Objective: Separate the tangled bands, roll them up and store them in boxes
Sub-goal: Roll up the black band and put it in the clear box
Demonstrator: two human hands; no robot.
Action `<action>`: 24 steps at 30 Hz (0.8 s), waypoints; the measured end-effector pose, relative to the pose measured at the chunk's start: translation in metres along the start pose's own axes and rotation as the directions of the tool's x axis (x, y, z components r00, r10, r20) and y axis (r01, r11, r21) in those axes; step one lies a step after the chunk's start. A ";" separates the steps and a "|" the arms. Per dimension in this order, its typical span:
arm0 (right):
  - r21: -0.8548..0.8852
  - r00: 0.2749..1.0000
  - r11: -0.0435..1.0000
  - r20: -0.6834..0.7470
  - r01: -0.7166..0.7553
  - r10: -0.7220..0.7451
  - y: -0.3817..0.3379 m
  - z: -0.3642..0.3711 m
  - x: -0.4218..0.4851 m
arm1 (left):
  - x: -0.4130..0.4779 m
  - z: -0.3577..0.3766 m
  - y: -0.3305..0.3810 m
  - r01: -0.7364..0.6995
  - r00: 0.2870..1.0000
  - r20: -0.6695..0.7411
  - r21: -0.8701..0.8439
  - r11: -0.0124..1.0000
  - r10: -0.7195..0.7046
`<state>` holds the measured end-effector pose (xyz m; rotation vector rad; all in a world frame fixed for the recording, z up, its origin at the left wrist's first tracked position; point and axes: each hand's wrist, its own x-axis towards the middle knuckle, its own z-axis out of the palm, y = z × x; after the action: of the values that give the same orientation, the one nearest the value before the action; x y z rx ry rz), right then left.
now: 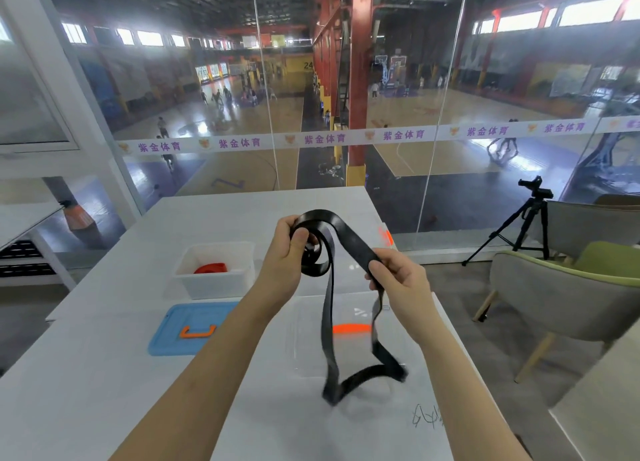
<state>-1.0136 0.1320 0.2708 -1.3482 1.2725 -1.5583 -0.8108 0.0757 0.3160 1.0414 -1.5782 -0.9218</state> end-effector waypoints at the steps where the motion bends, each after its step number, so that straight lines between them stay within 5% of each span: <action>1: 0.006 1.000 1.000 0.010 -0.004 0.004 0.000 0.000 -0.002 | -0.001 -0.001 0.000 0.004 1.000 0.000 0.000 1.000 -0.004; 16: -0.005 0.988 0.989 -0.049 0.148 -0.148 -0.002 0.024 -0.012 | -0.014 0.018 -0.001 -0.062 0.974 0.225 0.156 0.986 0.026; 24: 0.073 0.987 0.992 -0.130 0.107 -0.097 -0.004 0.017 -0.013 | -0.017 0.012 -0.007 -0.012 0.949 0.313 0.132 0.991 -0.030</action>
<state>-0.9943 0.1414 0.2709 -1.2991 1.2187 -1.7714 -0.8187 0.0901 0.3010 1.0302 -1.9224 -1.0405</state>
